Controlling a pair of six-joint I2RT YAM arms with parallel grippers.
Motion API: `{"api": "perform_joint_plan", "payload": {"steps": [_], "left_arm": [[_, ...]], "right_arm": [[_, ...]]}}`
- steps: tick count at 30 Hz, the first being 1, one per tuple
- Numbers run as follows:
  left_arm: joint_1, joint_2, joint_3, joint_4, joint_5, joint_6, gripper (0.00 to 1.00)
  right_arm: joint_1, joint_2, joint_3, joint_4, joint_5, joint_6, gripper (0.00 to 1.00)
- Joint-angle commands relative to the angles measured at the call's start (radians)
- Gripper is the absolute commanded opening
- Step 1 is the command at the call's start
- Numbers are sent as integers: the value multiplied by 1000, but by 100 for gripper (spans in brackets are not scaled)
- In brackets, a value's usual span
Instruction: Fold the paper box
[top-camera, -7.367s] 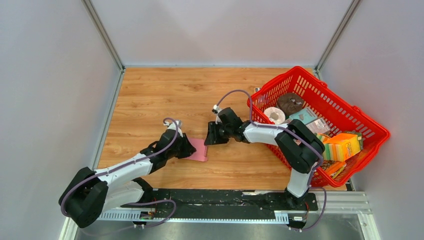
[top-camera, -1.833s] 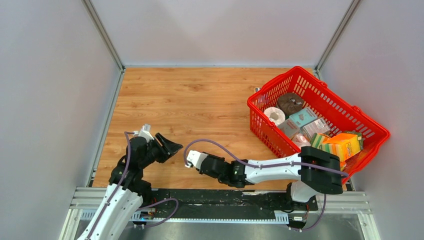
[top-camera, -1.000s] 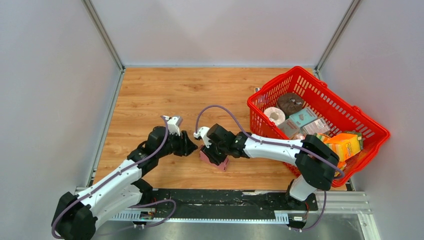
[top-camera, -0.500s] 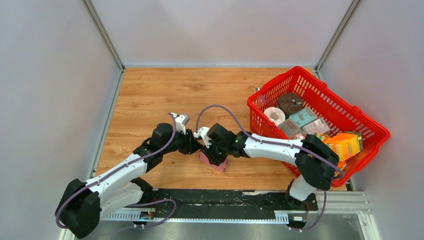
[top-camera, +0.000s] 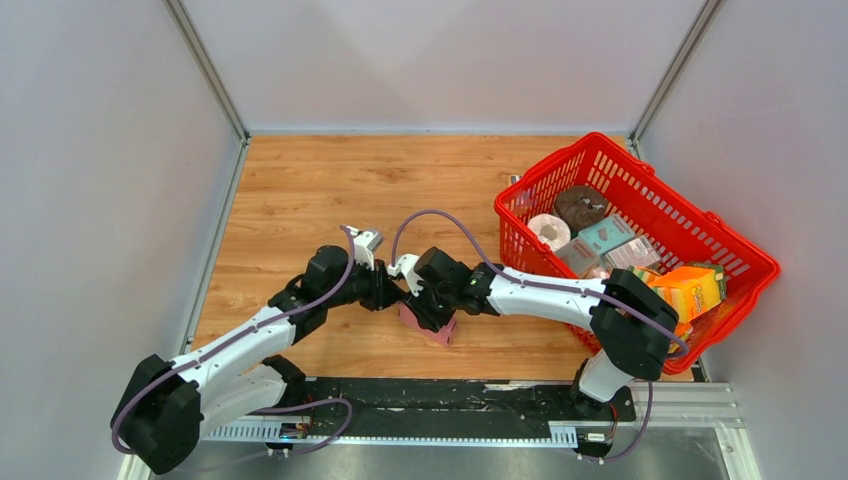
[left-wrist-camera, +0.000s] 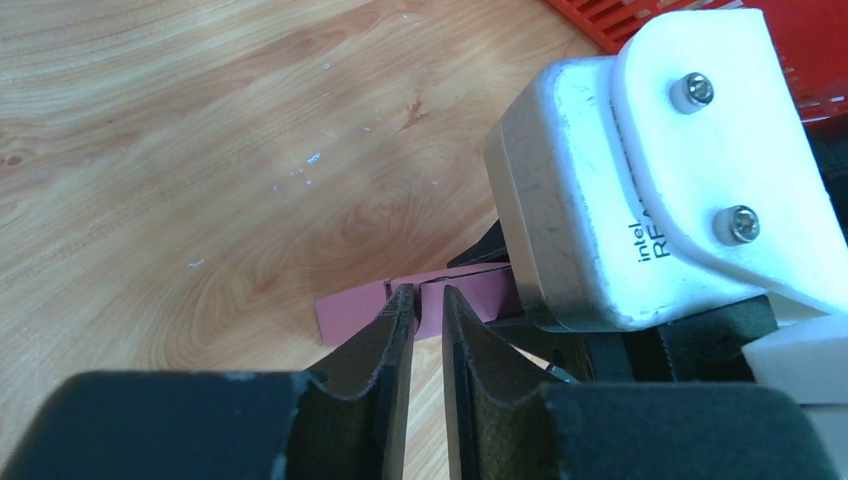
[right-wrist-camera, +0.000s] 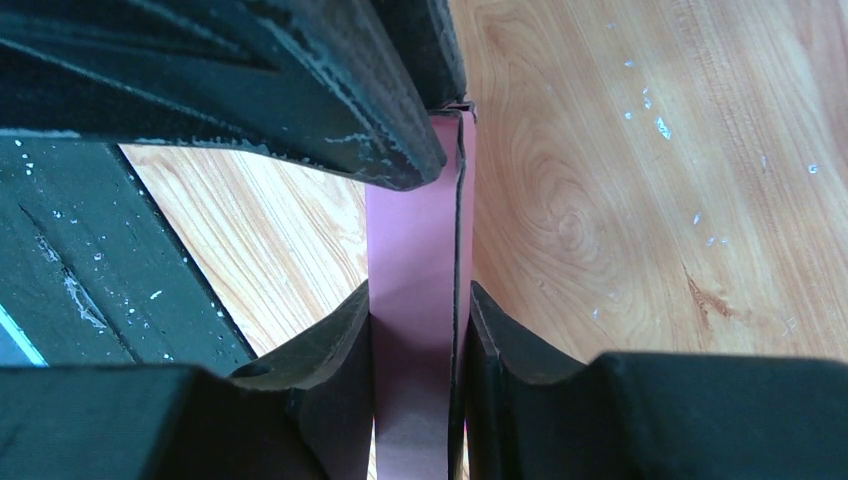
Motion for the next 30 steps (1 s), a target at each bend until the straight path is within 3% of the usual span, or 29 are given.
{"api": "perform_joint_plan", "payload": {"steps": [1, 6, 14, 23, 30], "left_arm": [[-16, -21, 28, 29, 33, -18, 23], [-32, -29, 23, -1, -4, -4, 25], [-105, -59, 32, -98, -188, 80, 25], [-131, -81, 16, -114, -282, 99, 10], [-158, -89, 5, -103, -315, 97, 4]], "right_arm": [[-1, 1, 20, 10, -8, 14, 36], [-1, -3, 17, 11, -9, 17, 36], [-3, -12, 13, 22, -17, 20, 36], [-3, -26, 8, 25, -11, 31, 38], [-3, -54, -4, 31, 33, 78, 57]]}}
